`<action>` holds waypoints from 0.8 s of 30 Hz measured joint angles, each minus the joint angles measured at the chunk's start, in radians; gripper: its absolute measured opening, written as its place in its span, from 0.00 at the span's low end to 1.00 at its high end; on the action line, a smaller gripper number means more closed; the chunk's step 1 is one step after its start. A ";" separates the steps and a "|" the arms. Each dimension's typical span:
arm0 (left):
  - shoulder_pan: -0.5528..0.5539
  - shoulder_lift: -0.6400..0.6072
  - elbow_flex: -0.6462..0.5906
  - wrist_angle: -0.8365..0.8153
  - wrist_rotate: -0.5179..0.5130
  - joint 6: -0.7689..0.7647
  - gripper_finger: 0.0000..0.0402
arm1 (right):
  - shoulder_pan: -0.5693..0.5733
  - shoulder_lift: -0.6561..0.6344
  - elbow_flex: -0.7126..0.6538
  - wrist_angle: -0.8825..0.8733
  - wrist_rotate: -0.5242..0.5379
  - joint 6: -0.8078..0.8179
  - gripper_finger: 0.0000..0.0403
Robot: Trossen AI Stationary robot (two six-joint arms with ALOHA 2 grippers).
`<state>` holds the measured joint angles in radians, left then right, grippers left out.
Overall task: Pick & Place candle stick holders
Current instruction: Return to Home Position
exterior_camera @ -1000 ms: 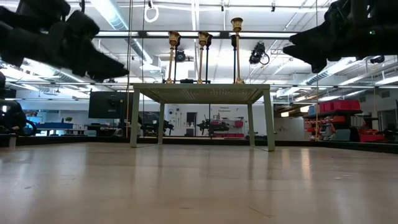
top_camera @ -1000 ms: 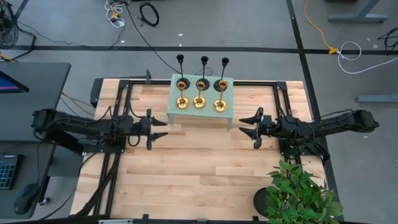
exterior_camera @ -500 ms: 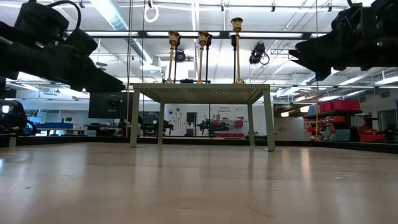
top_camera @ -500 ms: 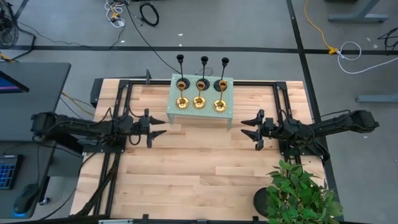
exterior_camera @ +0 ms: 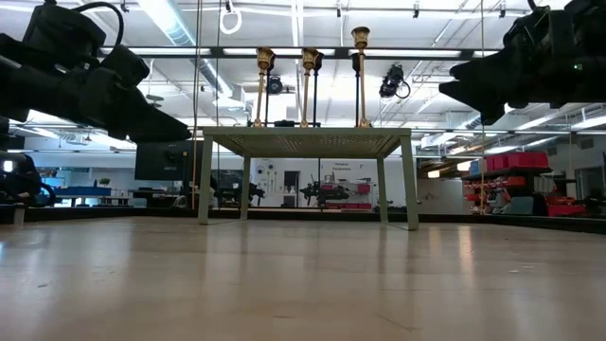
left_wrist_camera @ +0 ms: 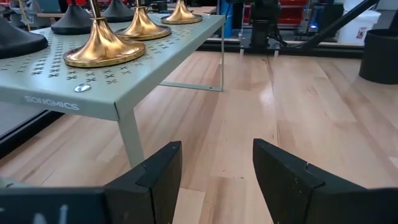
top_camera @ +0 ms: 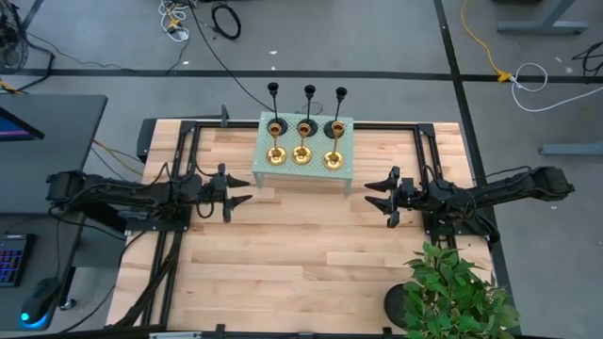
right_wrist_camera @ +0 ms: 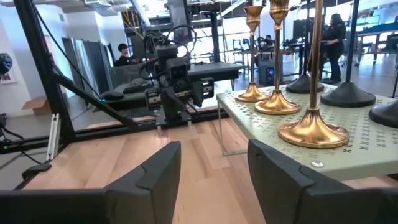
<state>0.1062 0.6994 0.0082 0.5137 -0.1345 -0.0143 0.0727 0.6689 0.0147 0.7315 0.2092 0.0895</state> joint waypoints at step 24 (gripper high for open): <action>-0.002 -0.323 -0.001 -0.010 0.000 0.000 0.49 | 0.000 -0.337 0.001 0.000 0.002 0.000 0.46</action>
<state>0.1047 0.3763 0.0074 0.5037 -0.1345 -0.0139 0.0727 0.3322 0.0158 0.7319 0.2108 0.0891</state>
